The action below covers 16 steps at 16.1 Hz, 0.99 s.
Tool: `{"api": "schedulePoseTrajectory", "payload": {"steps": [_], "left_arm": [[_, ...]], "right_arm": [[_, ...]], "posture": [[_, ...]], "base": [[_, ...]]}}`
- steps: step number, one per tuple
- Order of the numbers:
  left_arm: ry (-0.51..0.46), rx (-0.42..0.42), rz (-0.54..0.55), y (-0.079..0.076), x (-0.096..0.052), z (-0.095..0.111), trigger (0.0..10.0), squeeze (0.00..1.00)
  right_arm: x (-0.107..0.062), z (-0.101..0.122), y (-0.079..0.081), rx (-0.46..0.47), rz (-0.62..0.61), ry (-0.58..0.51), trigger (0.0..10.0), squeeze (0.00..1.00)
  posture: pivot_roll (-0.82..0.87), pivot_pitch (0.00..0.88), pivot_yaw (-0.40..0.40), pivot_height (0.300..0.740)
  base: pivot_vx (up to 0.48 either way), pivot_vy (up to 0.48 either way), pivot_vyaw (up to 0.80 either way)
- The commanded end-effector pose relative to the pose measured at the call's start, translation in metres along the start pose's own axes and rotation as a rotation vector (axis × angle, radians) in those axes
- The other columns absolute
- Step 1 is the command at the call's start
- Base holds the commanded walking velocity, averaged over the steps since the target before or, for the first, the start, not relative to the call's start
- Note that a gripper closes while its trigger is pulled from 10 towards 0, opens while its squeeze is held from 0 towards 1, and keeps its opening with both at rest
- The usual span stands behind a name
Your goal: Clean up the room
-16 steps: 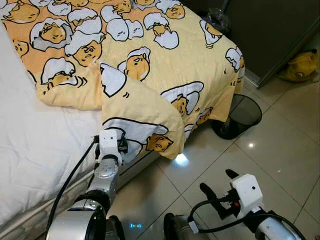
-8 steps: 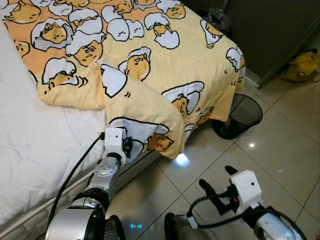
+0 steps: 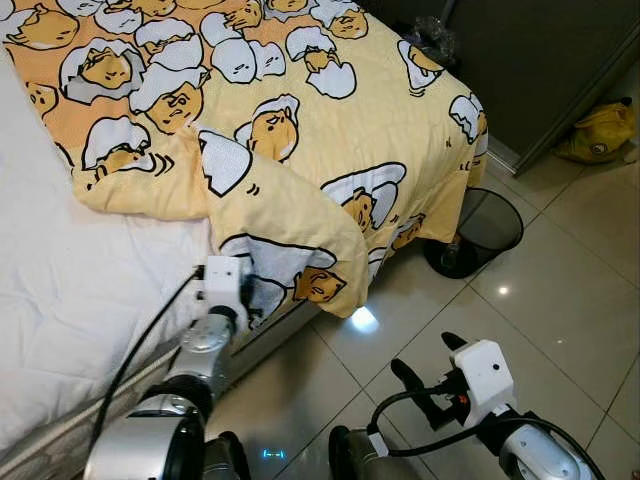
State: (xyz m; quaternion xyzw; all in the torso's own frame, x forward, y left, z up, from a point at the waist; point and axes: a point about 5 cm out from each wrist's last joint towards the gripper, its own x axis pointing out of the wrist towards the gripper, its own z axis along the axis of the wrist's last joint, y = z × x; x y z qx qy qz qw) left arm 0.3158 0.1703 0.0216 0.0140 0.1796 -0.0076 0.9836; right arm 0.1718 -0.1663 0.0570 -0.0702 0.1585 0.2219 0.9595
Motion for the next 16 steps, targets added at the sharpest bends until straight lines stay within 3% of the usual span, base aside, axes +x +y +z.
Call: {"api": "schedulePoseTrajectory", "payload": {"steps": [1, 13, 15, 16], "left_arm": [[0.005, 0.001, -0.001, -0.002, -0.001, -0.004, 0.0, 0.0], [0.008, 0.076, -0.057, 0.0, -0.003, -0.006, 0.0, 0.0], [0.02, 0.104, -0.116, -0.007, -0.003, -0.006, 0.0, 0.0], [0.034, 0.127, -0.131, -0.008, -0.003, -0.007, 10.0, 0.0]], "right_arm": [[-0.004, -0.005, -0.001, 0.007, -0.01, 0.022, 10.0, 0.0], [0.002, -0.005, 0.001, 0.011, 0.0, 0.027, 10.0, 0.0], [0.003, -0.004, 0.002, 0.012, 0.003, 0.024, 10.0, 0.0], [0.004, -0.004, 0.003, 0.013, 0.004, 0.021, 10.0, 0.0]], "posture": [[-0.35, 0.197, -0.08, 0.74], [-0.33, 0.201, -0.075, 0.74], [-0.33, 0.198, -0.072, 0.74], [-0.32, 0.196, -0.069, 0.74]], "base": [[0.0, 0.0, 0.0], [0.0, 0.0, 0.0], [0.0, 0.0, 0.0], [0.0, 0.0, 0.0]]}}
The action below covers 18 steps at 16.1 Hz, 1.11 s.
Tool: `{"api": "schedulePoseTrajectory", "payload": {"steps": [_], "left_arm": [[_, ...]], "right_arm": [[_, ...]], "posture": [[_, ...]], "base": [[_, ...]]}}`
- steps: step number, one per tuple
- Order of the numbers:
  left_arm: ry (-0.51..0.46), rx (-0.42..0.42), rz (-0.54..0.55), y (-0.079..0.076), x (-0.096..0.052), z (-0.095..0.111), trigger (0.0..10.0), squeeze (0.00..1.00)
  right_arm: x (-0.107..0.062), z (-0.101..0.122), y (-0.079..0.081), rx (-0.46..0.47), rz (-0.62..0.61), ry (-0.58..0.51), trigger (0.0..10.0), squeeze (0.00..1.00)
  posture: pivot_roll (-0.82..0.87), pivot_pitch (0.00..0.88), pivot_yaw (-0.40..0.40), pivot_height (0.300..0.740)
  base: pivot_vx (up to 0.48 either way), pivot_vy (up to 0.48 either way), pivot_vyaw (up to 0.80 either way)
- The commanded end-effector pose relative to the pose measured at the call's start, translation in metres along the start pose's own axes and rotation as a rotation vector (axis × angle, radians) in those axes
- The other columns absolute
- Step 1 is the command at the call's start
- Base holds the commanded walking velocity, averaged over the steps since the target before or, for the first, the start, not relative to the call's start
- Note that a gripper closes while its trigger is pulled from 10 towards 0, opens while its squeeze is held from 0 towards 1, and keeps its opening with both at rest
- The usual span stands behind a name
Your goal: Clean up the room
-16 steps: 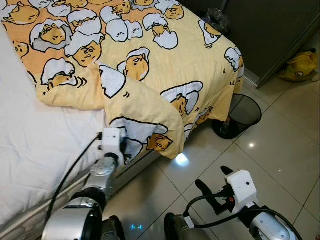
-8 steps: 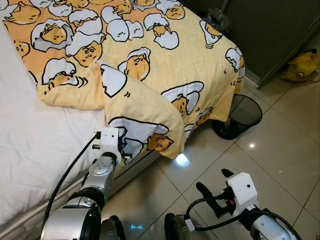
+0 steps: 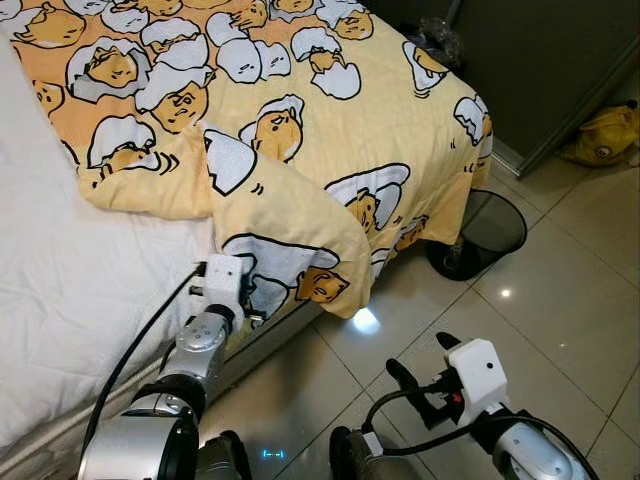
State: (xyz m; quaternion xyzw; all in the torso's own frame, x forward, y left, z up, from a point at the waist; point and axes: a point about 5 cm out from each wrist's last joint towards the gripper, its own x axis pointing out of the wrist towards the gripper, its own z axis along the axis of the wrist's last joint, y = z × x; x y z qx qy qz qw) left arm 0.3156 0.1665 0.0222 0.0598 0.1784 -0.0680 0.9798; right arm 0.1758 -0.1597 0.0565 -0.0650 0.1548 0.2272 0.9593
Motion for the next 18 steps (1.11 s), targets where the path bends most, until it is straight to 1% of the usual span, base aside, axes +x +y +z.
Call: {"api": "schedulePoseTrajectory", "payload": {"steps": [1, 2, 4, 6, 7, 8, 9, 12, 13, 14, 15, 18], "left_arm": [[0.034, 0.034, -0.046, -0.006, -0.002, -0.007, 10.0, 0.0], [0.02, 0.052, -0.058, -0.005, -0.003, -0.007, 10.0, 0.0], [0.026, 0.081, -0.035, 0.005, -0.005, -0.008, 10.0, 0.0], [0.026, 0.064, -0.031, 0.011, -0.006, -0.009, 10.0, 0.0], [0.021, 0.074, -0.032, 0.012, -0.007, -0.009, 10.0, 0.0], [0.02, 0.08, -0.033, 0.012, -0.007, -0.01, 10.0, 0.0], [0.023, 0.061, -0.026, 0.013, -0.008, -0.011, 10.0, 0.0], [0.021, 0.045, -0.013, 0.013, -0.008, -0.012, 10.0, 0.0], [0.018, 0.003, -0.006, 0.013, -0.008, -0.012, 10.0, 0.0], [0.012, -0.005, -0.003, 0.014, -0.008, -0.011, 10.0, 0.0], [0.013, -0.002, -0.009, 0.012, -0.007, -0.011, 10.0, 0.0], [0.018, 0.012, -0.01, 0.011, -0.008, -0.012, 10.0, 0.0]], "right_arm": [[-0.002, -0.005, -0.001, 0.007, -0.007, 0.028, 10.0, 0.0], [-0.001, -0.004, -0.001, 0.007, -0.007, 0.028, 10.0, 0.0], [-0.001, -0.004, -0.001, 0.006, -0.004, 0.029, 10.0, 0.0], [0.001, -0.004, 0.001, 0.008, 0.0, 0.029, 10.0, 0.0], [0.001, -0.004, 0.002, 0.009, 0.003, 0.029, 10.0, 0.0], [0.002, -0.004, 0.002, 0.009, 0.005, 0.03, 10.0, 0.0], [0.002, -0.004, 0.003, 0.009, 0.01, 0.032, 10.0, 0.0], [0.003, -0.005, 0.002, 0.01, 0.013, 0.034, 10.0, 0.0], [0.003, -0.005, 0.002, 0.01, 0.014, 0.036, 10.0, 0.0], [0.003, -0.006, 0.002, 0.01, 0.016, 0.039, 10.0, 0.0], [0.003, -0.007, 0.002, 0.01, 0.02, 0.043, 10.0, 0.0], [0.002, -0.008, 0.001, 0.009, 0.024, 0.046, 10.0, 0.0]], "posture": [[-0.32, 0.195, -0.068, 0.74], [-0.32, 0.194, -0.066, 0.74], [-0.32, 0.195, -0.064, 0.74], [-0.31, 0.192, -0.062, 0.74], [-0.31, 0.192, -0.061, 0.74], [-0.31, 0.191, -0.061, 0.74], [-0.3, 0.19, -0.06, 0.74], [-0.3, 0.188, -0.059, 0.74], [-0.3, 0.188, -0.059, 0.74], [-0.3, 0.19, -0.06, 0.74], [-0.3, 0.19, -0.062, 0.74], [-0.3, 0.19, -0.061, 0.74]], "base": [[0.0, 0.0, 0.0], [0.0, 0.0, 0.0], [0.0, 0.0, 0.0], [0.0, 0.0, 0.0], [0.0, 0.0, 0.0], [0.0, 0.0, 0.0], [0.0, 0.0, 0.0], [0.0, 0.0, 0.0], [0.0, 0.0, 0.0], [0.0, 0.0, 0.0], [0.0, 0.0, 0.0], [-0.321, 0.0, 0.0]]}}
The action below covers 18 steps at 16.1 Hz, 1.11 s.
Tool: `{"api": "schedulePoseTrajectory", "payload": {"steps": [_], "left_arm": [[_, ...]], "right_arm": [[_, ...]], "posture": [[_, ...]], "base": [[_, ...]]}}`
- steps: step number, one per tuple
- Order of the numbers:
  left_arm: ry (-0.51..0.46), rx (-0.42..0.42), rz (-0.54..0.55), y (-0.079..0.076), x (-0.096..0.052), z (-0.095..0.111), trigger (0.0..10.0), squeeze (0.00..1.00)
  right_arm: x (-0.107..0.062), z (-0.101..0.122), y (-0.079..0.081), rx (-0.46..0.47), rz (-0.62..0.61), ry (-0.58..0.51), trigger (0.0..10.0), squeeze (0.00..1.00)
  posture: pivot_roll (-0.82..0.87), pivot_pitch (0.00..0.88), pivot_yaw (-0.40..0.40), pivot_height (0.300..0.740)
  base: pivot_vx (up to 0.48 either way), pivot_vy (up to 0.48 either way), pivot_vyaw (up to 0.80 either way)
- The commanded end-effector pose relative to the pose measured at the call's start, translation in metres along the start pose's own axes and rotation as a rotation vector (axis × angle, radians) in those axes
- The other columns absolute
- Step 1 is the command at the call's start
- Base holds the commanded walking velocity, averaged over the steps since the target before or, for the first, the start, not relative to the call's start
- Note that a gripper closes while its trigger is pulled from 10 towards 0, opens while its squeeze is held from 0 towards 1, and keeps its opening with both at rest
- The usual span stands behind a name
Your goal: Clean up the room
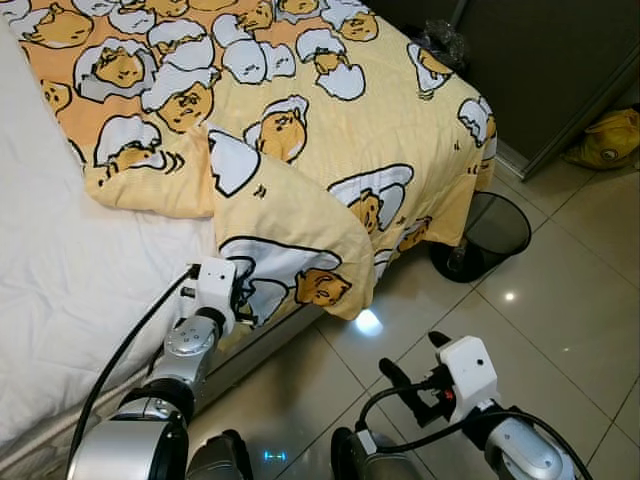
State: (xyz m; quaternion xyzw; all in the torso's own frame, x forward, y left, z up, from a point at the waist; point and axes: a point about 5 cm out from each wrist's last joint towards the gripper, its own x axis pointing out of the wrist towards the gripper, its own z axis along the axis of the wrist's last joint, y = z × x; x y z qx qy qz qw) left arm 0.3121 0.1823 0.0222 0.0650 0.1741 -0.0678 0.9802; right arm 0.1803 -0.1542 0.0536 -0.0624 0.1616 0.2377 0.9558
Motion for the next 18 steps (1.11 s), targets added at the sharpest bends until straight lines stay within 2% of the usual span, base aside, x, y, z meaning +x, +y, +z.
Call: {"api": "schedulePoseTrajectory", "payload": {"steps": [1, 6, 9, 10, 11, 13, 14, 15, 17, 18], "left_arm": [[0.026, 0.004, -0.012, -0.004, -0.003, -0.008, 10.0, 0.0], [0.029, 0.003, -0.022, -0.011, -0.003, -0.011, 10.0, 0.0], [0.054, 0.032, -0.067, -0.027, -0.006, -0.02, 10.0, 0.0], [0.068, 0.032, -0.085, -0.035, -0.008, -0.026, 10.0, 0.0], [0.102, 0.018, -0.129, -0.051, -0.012, -0.037, 10.0, 0.0], [0.136, 0.021, -0.168, -0.064, -0.017, -0.046, 10.0, 0.0], [0.203, 0.052, -0.245, -0.088, -0.028, -0.065, 10.0, 0.0], [0.233, 0.063, -0.273, -0.098, -0.034, -0.072, 10.0, 0.0], [0.264, 0.027, -0.316, -0.116, -0.04, -0.079, 10.0, 0.0], [0.29, -0.009, -0.329, -0.124, -0.044, -0.083, 10.0, 1.0]], "right_arm": [[-0.005, -0.007, -0.002, 0.005, 0.001, 0.034, 10.0, 0.0], [-0.007, -0.009, -0.001, 0.013, 0.058, 0.044, 10.0, 0.0], [-0.008, -0.011, 0.0, 0.01, 0.07, 0.054, 10.0, 0.0], [-0.007, -0.011, -0.001, 0.009, 0.073, 0.055, 10.0, 0.0], [-0.006, -0.011, -0.001, 0.011, 0.076, 0.056, 10.0, 0.0], [-0.005, -0.012, 0.0, 0.012, 0.083, 0.06, 10.0, 0.0], [-0.005, -0.012, 0.001, 0.013, 0.09, 0.063, 10.0, 0.0], [-0.005, -0.012, 0.001, 0.013, 0.091, 0.065, 10.0, 0.0], [-0.005, -0.013, 0.001, 0.013, 0.094, 0.07, 10.0, 0.0], [-0.005, -0.015, 0.001, 0.01, 0.099, 0.077, 10.0, 0.0]], "posture": [[-0.3, 0.19, -0.061, 0.74], [-0.3, 0.187, -0.064, 0.74], [-0.3, 0.188, -0.065, 0.74], [-0.3, 0.188, -0.065, 0.74], [-0.3, 0.187, -0.065, 0.74], [-0.3, 0.187, -0.065, 0.74], [-0.3, 0.187, -0.066, 0.74], [-0.31, 0.186, -0.067, 0.74], [-0.31, 0.185, -0.069, 0.74], [-0.31, 0.183, -0.067, 0.74]], "base": [[-0.375, 0.0, 0.0], [-0.387, 0.0, 0.0], [-0.254, 0.0, 0.0], [0.0, 0.0, 0.0], [0.0, 0.0, 0.0], [0.0, 0.0, 0.0], [0.0, 0.0, 0.0], [0.0, 0.0, 0.0], [0.0, 0.0, 0.0], [0.0, 0.0, 0.0]]}}
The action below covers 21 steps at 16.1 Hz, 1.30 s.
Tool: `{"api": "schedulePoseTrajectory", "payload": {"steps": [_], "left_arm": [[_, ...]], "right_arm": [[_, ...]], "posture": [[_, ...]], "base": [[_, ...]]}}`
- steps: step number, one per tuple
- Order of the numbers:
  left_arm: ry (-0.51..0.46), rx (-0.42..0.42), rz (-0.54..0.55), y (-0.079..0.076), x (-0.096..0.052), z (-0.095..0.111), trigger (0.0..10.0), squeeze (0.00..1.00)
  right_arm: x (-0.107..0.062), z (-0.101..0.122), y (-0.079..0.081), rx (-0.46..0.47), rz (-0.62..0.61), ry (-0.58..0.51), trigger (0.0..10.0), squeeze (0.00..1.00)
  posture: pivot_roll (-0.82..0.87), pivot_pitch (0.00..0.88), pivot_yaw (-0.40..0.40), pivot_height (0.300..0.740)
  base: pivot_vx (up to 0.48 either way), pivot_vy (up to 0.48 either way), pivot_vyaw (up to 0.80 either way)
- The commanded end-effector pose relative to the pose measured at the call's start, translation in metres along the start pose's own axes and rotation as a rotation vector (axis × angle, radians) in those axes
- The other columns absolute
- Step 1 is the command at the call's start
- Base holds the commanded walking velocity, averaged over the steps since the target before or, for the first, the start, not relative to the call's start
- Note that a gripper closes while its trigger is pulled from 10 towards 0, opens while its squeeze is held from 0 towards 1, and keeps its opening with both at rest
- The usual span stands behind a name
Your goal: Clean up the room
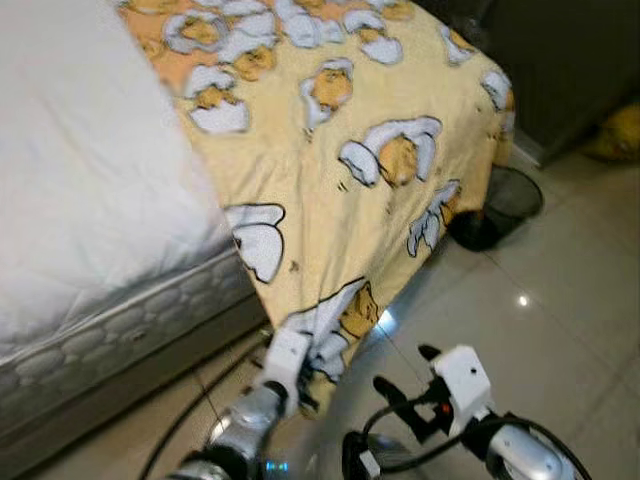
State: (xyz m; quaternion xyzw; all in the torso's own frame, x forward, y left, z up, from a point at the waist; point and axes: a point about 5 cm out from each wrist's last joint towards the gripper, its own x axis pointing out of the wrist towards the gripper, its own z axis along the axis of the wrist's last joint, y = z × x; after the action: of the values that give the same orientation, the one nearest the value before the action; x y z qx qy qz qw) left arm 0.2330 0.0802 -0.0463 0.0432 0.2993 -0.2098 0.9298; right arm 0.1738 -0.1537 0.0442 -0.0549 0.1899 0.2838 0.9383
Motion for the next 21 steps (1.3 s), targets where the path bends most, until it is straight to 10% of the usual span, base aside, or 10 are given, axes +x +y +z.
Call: {"api": "schedulePoseTrajectory", "payload": {"steps": [1, 7, 10, 14, 15, 17, 21], "left_arm": [[0.068, -0.025, -0.032, -0.011, -0.003, -0.014, 10.0, 1.0], [0.122, -0.053, -0.031, -0.015, -0.009, -0.03, 10.0, 1.0], [-0.174, 0.074, 0.143, 0.031, -0.005, 0.024, 10.0, 1.0], [-0.547, -0.02, 0.351, 0.074, -0.017, 0.112, 10.0, 1.0], [-0.678, -0.043, 0.418, 0.083, -0.028, 0.14, 10.0, 1.0], [-0.822, -0.045, 0.451, 0.087, -0.052, 0.161, 10.0, 1.0], [-0.704, -0.186, 0.473, 0.091, -0.051, 0.133, 10.0, 1.0]], "right_arm": [[-0.003, -0.004, -0.003, 0.0, -0.001, 0.027, 10.0, 0.0], [-0.001, -0.006, -0.005, 0.0, 0.003, 0.031, 10.0, 0.0], [0.017, 0.021, -0.026, -0.025, -0.15, -0.092, 10.0, 0.0], [0.048, 0.073, -0.057, 0.065, -0.33, -0.296, 10.0, 0.0], [0.055, 0.084, -0.061, 0.045, -0.354, -0.334, 10.0, 1.0], [0.063, 0.094, -0.066, 0.046, -0.39, -0.381, 10.0, 1.0], [0.068, 0.082, -0.066, 0.078, -0.421, -0.349, 10.0, 1.0]], "posture": [[-0.31, 0.183, -0.066, 0.74], [-0.29, 0.169, -0.064, 0.74], [-0.26, 0.107, -0.035, 0.74], [-0.18, 0.0, -0.003, 0.74], [-0.17, 0.0, 0.001, 0.74], [-0.13, 0.0, 0.018, 0.74], [-0.12, 0.0, 0.024, 0.74]], "base": [[0.0, 0.0, 0.0], [0.0, 0.0, 0.0], [0.0, 0.0, 0.0], [0.0, 0.0, 0.0], [0.0, 0.0, 0.0], [0.0, 0.0, 0.0], [0.0, -0.48, 0.39]]}}
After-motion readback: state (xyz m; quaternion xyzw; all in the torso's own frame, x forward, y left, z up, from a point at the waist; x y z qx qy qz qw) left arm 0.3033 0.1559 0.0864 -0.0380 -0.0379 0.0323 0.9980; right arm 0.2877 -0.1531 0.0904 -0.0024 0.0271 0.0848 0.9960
